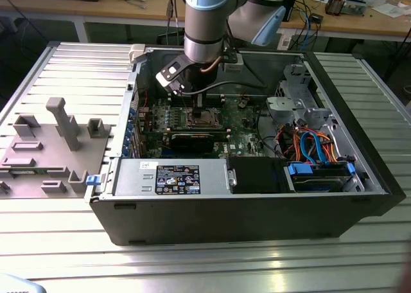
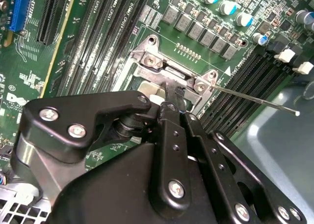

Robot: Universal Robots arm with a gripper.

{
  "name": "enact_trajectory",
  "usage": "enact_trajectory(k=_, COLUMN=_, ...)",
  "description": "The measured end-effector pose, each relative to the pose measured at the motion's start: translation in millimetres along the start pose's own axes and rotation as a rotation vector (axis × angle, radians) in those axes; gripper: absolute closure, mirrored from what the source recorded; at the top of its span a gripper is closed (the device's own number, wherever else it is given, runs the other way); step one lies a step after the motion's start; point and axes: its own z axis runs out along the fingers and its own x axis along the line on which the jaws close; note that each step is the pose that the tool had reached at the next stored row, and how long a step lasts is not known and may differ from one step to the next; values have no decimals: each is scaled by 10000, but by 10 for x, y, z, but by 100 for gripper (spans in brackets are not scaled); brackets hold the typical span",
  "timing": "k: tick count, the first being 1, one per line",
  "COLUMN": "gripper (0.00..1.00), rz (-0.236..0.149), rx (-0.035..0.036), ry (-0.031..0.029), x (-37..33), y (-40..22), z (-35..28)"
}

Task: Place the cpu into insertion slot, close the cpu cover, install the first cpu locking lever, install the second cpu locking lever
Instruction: 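Close the cpu cover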

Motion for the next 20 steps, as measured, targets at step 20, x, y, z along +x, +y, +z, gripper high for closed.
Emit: enact_trajectory(k=20, gripper=89, rz=-1, rx=3, ry=2, x=2, y=172, z=-76)
